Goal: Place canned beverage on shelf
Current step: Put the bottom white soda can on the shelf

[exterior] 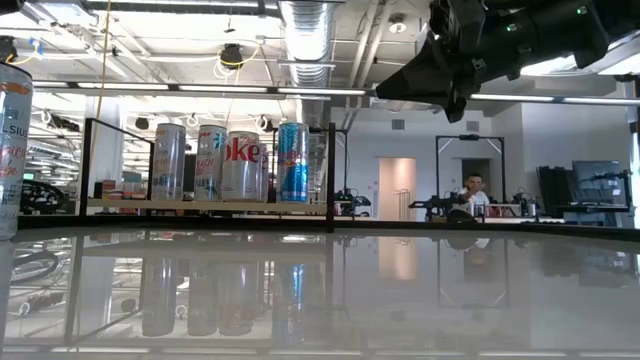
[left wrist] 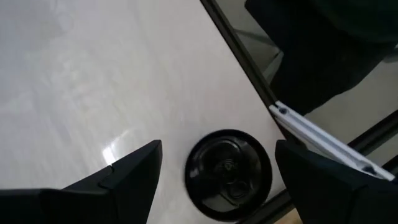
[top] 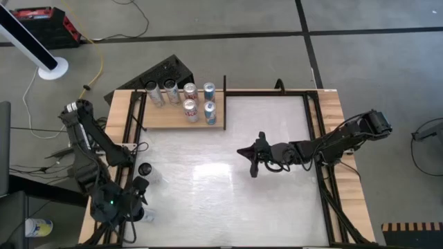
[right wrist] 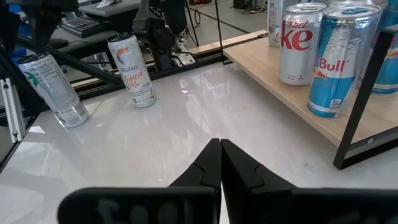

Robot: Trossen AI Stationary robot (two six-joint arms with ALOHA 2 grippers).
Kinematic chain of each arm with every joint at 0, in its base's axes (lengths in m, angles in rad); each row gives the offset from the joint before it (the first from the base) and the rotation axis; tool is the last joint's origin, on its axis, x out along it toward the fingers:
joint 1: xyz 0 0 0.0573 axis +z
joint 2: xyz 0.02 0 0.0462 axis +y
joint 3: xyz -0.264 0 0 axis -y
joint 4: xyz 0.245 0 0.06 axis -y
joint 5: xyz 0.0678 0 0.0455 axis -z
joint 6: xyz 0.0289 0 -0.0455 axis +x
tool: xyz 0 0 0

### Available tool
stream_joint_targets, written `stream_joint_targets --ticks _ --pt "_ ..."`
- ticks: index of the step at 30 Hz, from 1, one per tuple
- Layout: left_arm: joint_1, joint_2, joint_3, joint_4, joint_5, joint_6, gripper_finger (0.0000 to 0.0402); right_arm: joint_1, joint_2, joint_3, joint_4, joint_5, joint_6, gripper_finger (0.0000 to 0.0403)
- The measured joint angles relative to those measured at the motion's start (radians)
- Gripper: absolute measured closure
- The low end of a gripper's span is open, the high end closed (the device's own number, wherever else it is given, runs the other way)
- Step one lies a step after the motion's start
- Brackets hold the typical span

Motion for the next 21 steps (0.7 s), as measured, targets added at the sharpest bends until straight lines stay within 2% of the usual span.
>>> stream_joint_targets --ticks 10,21 --pt "-0.062 0.033 0.0 0.0 -0.022 -0.009 0.0104 0.0 0.0 0.0 0.004 0.006 0.034 0.0376" --pt "-0.064 0.065 0.0 -0.007 -0.02 0.005 0.0104 0.0 0.0 0.0 0.003 0.006 0.044 0.0376"
